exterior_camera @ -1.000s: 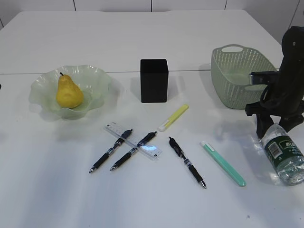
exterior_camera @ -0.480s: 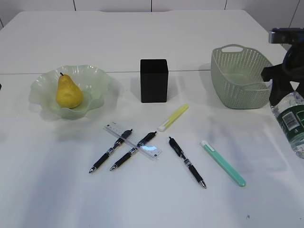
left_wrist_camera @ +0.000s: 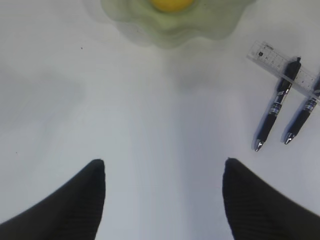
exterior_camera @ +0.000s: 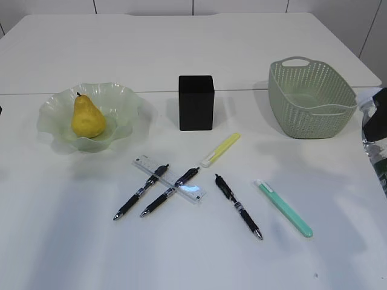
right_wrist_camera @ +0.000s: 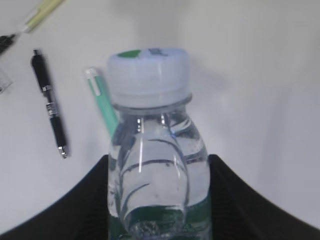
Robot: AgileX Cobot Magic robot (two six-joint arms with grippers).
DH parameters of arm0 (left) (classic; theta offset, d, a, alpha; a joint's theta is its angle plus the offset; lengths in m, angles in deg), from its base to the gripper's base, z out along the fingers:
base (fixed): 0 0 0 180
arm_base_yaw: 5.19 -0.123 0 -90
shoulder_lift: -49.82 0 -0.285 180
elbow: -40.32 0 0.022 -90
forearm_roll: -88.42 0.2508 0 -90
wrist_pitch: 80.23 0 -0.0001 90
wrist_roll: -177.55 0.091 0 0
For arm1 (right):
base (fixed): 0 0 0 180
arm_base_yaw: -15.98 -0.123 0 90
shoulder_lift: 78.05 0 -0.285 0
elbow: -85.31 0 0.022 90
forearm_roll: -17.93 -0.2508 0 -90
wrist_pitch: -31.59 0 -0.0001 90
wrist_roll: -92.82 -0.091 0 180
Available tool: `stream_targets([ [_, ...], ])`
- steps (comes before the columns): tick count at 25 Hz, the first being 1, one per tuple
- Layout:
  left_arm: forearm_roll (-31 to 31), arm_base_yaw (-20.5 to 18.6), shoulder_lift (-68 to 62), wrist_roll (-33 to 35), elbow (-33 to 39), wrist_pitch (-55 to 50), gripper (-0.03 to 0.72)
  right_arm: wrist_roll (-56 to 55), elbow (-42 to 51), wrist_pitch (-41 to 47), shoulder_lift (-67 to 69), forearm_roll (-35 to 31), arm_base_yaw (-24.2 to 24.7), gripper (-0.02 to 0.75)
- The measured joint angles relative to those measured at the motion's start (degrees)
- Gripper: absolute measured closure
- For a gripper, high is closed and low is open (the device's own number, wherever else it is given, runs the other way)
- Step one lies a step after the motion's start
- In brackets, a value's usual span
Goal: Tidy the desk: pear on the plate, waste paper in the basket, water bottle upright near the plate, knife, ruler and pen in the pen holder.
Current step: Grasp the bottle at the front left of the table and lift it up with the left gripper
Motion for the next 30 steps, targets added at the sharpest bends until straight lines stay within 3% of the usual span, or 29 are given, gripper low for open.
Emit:
stream_targets([
  [4, 0.0, 0.0, 0.0, 0.0, 0.0, 0.0, 0.169, 8.5, 4.4, -0.9, -5.0, -8.0, 0.0, 0.36],
  [13, 0.0, 0.0, 0.0, 0.0, 0.0, 0.0, 0.169, 29.6, 4.8, -3.8, -3.3, -22.3, 0.0, 0.36],
  [16, 0.0, 0.0, 0.0, 0.0, 0.0, 0.3, 0.169, 45.7, 5.0, -3.9, -2.0, -35.2, 0.0, 0.36],
  [21, 0.0, 0.0, 0.0, 0.0, 0.1, 0.6, 0.169, 74.0, 5.0, -4.6, 0.2, -64.1, -2.1, 0.36],
  [23, 0.0, 0.0, 0.0, 0.0, 0.1, 1.6, 0.169, 80.8, 5.0, -4.6, 1.5, -71.0, -4.3, 0.36],
  [25, 0.0, 0.0, 0.0, 0.0, 0.1, 2.3, 0.169, 86.4, 5.0, -4.6, 3.0, -74.9, -7.3, 0.36],
  [30, 1.4, 0.0, 0.0, 0.0, 0.1, 5.8, 0.169, 92.4, 5.0, -4.6, 6.3, -77.1, -11.4, 0.36],
])
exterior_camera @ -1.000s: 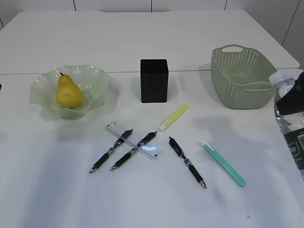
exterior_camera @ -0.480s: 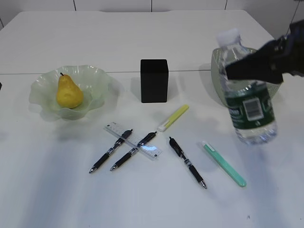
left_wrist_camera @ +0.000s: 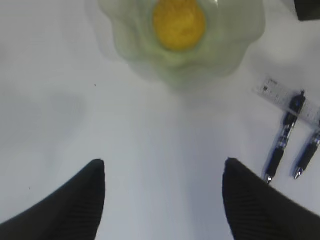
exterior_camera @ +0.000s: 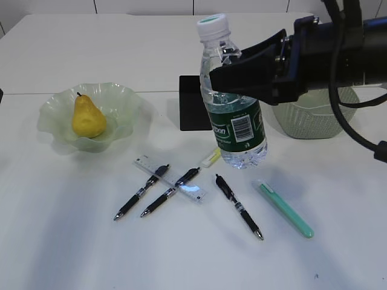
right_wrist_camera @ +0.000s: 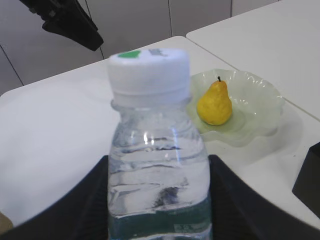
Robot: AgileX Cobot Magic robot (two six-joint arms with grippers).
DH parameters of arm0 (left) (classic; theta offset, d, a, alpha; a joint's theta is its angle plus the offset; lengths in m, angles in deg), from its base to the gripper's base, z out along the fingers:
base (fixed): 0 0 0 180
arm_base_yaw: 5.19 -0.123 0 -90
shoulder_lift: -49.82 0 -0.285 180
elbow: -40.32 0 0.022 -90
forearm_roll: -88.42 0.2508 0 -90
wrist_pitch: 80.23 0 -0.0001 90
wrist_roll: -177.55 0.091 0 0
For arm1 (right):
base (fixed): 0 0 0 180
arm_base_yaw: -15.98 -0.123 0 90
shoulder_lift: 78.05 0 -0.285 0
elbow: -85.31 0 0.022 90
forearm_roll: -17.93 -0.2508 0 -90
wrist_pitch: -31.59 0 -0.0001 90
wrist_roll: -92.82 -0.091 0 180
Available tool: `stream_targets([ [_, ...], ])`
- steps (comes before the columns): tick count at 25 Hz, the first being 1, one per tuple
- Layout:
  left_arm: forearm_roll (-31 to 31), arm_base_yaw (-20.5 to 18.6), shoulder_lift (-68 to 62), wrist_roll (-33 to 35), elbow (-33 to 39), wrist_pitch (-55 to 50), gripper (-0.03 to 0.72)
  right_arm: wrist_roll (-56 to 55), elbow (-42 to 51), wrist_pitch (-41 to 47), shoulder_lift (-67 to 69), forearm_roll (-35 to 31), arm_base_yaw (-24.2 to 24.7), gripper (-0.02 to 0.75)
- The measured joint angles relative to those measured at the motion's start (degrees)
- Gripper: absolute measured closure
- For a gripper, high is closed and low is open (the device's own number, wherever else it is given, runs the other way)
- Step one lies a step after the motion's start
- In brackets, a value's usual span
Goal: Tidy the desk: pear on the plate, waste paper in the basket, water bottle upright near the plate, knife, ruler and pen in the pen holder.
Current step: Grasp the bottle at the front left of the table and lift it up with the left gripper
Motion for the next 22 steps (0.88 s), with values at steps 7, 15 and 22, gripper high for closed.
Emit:
stream_targets([
  [7, -1.7, 0.0, -0.9, 0.3, 0.0, 11.0, 0.169, 3.8, -0.4, -0.3, 1.1, -5.3, -0.1, 0.36],
  [15, -2.5, 5.6, -1.5, 3.9, 11.9, 36.2, 0.169, 4.1, -0.4, -0.4, 1.1, -6.3, -0.1, 0.36],
  [22, 0.0, 14.6, -1.5, -1.9, 27.7, 69.4, 0.171, 4.2, -0.4, -1.5, 1.1, -9.5, -0.1, 0.36],
])
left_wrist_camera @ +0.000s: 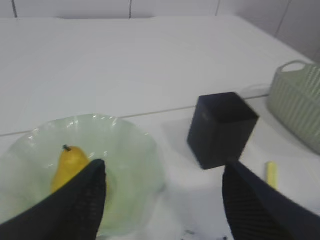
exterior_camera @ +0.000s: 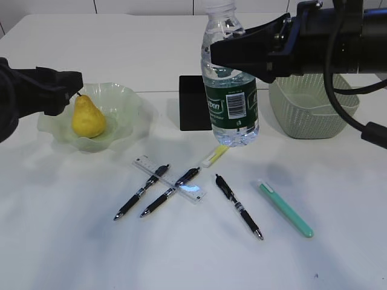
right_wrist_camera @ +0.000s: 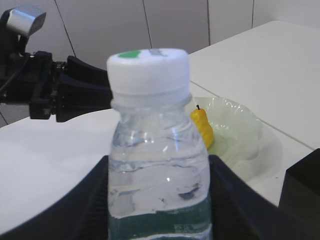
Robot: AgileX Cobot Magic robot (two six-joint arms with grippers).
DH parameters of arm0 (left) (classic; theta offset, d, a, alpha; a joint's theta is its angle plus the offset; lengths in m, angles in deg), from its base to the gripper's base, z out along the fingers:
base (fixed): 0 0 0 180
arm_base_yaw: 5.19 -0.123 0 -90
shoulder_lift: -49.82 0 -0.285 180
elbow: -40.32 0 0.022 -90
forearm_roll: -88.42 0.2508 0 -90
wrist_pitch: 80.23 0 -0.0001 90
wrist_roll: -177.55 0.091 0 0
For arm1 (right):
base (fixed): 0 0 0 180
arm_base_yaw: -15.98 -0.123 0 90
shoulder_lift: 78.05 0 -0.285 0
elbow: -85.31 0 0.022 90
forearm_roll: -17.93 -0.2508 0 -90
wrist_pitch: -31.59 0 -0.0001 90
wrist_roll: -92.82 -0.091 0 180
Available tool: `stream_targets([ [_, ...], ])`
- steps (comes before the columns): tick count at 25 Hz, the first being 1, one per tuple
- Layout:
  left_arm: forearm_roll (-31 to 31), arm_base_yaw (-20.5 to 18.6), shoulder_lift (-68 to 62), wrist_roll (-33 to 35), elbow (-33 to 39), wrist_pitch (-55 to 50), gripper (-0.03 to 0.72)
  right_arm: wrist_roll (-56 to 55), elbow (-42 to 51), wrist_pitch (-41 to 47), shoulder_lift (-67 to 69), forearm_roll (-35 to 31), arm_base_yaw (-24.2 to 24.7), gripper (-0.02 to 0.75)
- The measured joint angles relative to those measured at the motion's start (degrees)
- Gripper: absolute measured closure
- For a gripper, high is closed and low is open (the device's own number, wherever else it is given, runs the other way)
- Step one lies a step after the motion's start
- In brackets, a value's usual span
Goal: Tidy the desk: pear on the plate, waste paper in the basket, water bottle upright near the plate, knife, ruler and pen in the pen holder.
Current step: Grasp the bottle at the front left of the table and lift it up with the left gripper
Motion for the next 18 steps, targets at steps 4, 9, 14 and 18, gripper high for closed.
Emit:
stream_targets([
  [4, 19.5, 0.7, 0.0, -20.2, 1.8, 9.1, 0.171, 0.1, 0.0, -0.5, 0.0, -0.4, 0.0, 0.361],
  [9, 43.3, 0.7, 0.0, -37.7, 1.8, 25.9, 0.171, 0.2, 0.0, -0.5, 0.0, -0.5, 0.0, 0.361],
  [14, 55.0, 0.7, 0.0, -40.8, 1.8, 29.4, 0.14, 0.6, 0.0, -0.1, 0.0, -0.5, 0.0, 0.361],
  [18, 58.7, 0.7, 0.0, -42.5, 1.8, 32.3, 0.083, 0.8, 0.0, 2.7, 0.0, -0.5, 0.0, 0.361],
])
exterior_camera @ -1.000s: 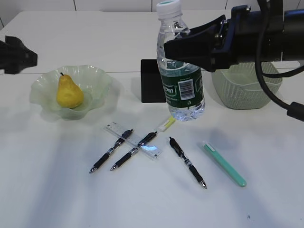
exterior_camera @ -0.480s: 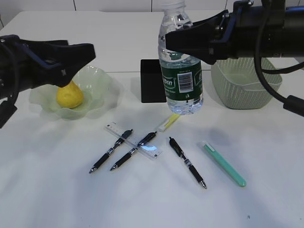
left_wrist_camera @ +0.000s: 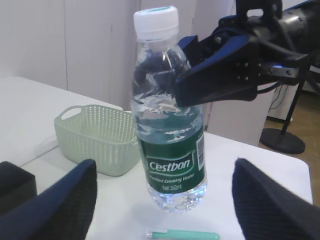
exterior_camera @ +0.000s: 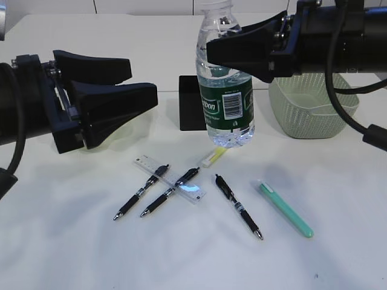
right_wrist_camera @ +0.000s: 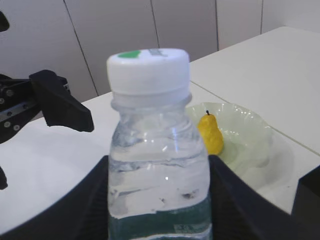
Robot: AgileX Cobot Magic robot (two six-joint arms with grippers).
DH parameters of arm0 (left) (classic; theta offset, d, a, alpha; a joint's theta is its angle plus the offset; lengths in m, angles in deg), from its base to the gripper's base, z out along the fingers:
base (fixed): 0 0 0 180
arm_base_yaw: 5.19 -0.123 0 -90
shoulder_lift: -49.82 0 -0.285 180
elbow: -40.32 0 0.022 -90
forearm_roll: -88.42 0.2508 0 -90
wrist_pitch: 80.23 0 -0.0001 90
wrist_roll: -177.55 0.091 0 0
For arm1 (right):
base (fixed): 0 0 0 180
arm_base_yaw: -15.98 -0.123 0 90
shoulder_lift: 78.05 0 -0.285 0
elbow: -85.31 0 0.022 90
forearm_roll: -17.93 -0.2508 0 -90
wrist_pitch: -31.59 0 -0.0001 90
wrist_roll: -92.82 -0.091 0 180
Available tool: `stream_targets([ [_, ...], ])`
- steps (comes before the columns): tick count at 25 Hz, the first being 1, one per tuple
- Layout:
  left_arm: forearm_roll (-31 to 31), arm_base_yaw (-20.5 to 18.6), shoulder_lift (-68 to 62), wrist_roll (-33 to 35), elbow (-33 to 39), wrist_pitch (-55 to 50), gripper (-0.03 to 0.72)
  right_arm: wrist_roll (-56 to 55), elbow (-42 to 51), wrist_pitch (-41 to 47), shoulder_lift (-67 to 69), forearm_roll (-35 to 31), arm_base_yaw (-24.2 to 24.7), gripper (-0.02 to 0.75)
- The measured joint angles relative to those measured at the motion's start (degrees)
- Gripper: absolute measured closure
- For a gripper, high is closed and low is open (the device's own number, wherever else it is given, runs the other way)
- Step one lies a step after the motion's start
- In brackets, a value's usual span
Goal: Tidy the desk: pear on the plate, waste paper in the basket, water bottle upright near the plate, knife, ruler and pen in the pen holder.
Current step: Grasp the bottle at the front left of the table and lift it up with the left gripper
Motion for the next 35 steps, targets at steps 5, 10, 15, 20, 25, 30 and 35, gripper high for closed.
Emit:
stream_targets([
  [5, 0.2, 0.1, 0.0, -1.9, 0.0, 2.1, 0.045, 0.1, -0.1, 3.3, 0.0, -0.3, -0.4, 0.361],
  [10, 0.9, 2.9, -0.5, -3.5, 0.0, 2.1, 0.038, 0.5, -2.0, 4.0, 0.0, -0.4, -3.5, 0.361],
  [15, 1.0, 4.1, -0.5, -3.8, -0.1, 2.1, 0.036, 1.0, -4.4, 5.4, 0.0, -0.4, -5.2, 0.361],
  [20, 0.5, 4.1, -0.5, -5.4, -1.1, 2.1, 0.003, 1.1, -4.6, 7.7, 0.0, -0.4, -5.5, 0.361],
  [25, 0.5, 4.1, -0.5, -5.9, -1.2, 2.0, 0.001, 0.6, -4.8, 11.4, 0.0, -0.4, -5.5, 0.361],
  [30, 0.5, 4.1, -0.5, -6.3, -1.2, 2.0, 0.001, -0.2, -4.8, 14.1, 0.0, -0.2, -5.6, 0.362],
  [35, 1.5, 4.7, -0.5, -6.8, -1.2, 2.0, 0.001, -0.6, -4.8, 14.0, 0.0, -0.2, -7.5, 0.362],
])
